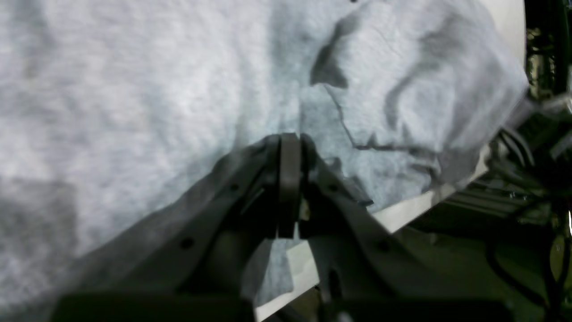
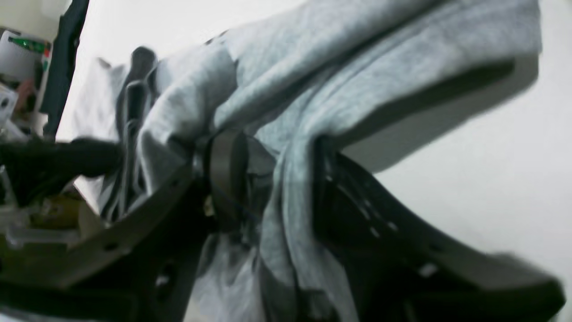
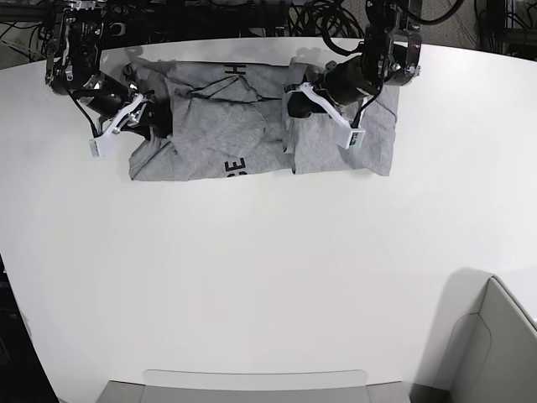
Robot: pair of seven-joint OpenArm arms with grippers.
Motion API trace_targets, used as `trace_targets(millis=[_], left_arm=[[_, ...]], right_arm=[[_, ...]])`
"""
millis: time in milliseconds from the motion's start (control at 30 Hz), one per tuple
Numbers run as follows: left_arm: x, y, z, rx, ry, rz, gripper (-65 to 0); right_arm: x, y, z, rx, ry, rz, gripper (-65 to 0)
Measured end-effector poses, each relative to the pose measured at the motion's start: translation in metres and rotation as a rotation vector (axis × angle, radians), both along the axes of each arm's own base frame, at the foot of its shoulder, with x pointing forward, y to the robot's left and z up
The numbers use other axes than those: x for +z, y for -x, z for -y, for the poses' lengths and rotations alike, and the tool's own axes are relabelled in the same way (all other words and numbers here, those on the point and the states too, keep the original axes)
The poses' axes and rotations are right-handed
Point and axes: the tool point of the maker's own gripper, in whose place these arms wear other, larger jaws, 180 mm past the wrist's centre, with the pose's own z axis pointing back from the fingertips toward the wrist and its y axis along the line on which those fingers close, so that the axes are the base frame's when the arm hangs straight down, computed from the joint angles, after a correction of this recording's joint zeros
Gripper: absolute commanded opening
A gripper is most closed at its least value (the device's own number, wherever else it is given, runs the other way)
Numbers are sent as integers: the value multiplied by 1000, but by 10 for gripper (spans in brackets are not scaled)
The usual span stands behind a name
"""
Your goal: Fold the T-shirt properly
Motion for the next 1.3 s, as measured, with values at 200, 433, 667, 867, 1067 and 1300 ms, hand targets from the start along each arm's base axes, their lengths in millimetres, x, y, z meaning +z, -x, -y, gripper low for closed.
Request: trace_targets(millis=[200,433,667,867,1067,1300], left_arm=[[-2,4,0,0,0,-12,-650],[-4,8,-1,-1,-3,-22,-650],[-4,8,-1,-2,-2,-22,-650],[6,15,1,-11,4,-5,-650],[44,4,5,-16,22,117,-650],[27,16,-44,121,-35,46,-650]], right_arm=[[-18,2,-8,-3,8,-24,-427],[-23,-12,-19,24,101,2,-507],[-25,-18,-24,131,284,24,-650],[-23,-39,13,16,404,21,-650],[-11,-51,108,-172,599,-25,-650],[12,-54,95,-160,612,40,-650]])
